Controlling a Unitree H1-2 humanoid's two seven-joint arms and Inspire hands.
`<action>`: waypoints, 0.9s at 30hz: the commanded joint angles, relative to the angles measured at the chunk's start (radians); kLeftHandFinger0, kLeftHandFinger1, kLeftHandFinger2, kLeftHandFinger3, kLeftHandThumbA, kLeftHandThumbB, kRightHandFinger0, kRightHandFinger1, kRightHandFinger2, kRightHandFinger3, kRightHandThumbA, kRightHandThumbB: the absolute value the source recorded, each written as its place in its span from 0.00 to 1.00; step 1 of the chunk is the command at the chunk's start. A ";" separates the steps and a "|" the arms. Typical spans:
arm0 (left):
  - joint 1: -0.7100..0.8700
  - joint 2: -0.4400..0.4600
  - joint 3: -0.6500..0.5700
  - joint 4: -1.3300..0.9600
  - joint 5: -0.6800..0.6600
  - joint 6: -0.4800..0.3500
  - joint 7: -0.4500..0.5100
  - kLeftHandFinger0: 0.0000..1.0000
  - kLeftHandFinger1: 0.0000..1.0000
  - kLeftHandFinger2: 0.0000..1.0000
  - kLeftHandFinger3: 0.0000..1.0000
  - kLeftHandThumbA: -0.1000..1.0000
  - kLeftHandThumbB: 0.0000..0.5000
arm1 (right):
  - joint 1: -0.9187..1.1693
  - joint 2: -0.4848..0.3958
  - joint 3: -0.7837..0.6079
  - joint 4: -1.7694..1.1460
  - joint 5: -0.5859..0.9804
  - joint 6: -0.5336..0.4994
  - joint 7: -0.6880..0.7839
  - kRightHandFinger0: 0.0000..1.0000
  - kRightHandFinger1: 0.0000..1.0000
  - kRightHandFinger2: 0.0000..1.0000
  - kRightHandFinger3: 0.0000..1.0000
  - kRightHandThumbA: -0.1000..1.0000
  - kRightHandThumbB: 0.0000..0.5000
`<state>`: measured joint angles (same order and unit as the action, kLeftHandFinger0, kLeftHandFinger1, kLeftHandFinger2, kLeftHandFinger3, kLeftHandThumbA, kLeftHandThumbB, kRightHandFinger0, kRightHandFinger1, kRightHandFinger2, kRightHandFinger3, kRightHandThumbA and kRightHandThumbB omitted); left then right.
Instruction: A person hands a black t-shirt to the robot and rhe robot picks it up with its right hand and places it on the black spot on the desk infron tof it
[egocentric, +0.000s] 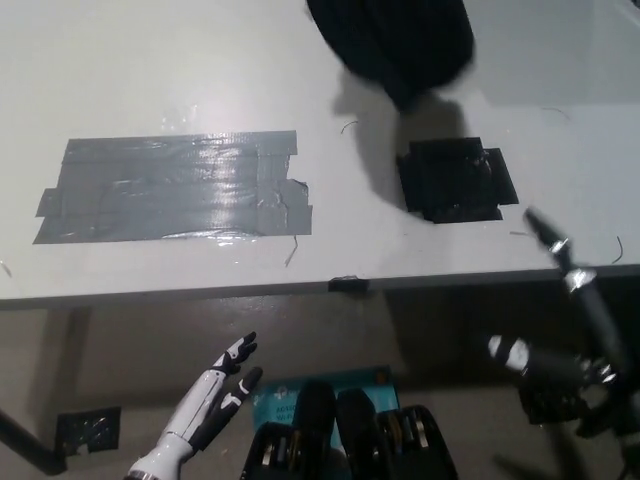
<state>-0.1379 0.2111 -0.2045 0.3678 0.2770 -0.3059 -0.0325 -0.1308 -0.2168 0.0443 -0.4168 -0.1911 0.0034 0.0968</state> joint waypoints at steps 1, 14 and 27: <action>0.007 -0.012 0.024 -0.012 -0.053 -0.100 0.007 1.00 1.00 1.00 1.00 1.00 1.00 | -0.214 0.002 -0.074 -0.149 -0.080 0.105 -0.043 1.00 1.00 1.00 1.00 0.99 0.75; 0.002 -0.018 0.031 -0.005 -0.048 -0.120 0.001 1.00 1.00 1.00 1.00 1.00 1.00 | -0.531 0.039 -0.048 0.215 -0.177 0.209 -0.063 1.00 1.00 1.00 1.00 1.00 0.88; -0.009 -0.016 0.033 -0.013 -0.040 -0.088 -0.012 1.00 1.00 1.00 1.00 1.00 1.00 | -0.744 0.003 0.029 0.593 -0.204 0.283 -0.021 1.00 1.00 1.00 1.00 0.97 1.00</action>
<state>-0.1319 0.1924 -0.1731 0.3759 0.2426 -0.3788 -0.0339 -0.7762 -0.1866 0.0459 0.0915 -0.3593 0.2548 0.0745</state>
